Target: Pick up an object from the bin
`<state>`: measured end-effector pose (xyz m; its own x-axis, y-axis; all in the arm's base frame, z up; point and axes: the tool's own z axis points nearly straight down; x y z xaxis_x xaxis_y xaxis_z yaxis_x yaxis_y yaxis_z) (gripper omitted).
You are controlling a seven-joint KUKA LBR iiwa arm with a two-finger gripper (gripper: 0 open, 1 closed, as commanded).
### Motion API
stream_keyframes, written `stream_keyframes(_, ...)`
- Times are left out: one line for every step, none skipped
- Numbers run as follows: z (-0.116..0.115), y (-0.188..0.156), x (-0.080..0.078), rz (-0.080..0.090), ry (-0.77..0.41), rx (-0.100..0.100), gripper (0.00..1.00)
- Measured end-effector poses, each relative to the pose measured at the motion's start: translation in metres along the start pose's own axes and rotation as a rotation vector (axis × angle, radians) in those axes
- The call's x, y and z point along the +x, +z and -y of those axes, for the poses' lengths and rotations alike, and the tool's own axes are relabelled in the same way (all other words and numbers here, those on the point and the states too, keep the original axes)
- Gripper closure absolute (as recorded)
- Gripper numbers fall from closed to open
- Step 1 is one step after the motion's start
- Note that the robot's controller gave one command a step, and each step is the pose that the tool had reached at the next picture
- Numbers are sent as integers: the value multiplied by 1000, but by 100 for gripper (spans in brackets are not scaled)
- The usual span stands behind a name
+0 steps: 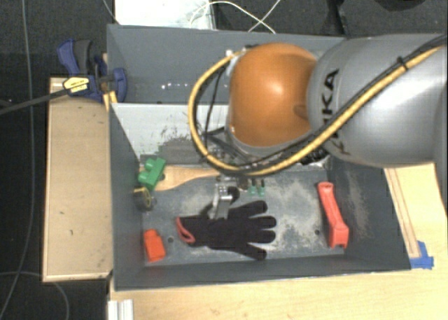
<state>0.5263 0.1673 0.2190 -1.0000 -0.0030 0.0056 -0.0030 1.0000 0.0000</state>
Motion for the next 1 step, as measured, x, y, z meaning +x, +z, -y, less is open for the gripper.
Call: stream_keyframes(1, -4, -2, 8, 6, -2, 0)
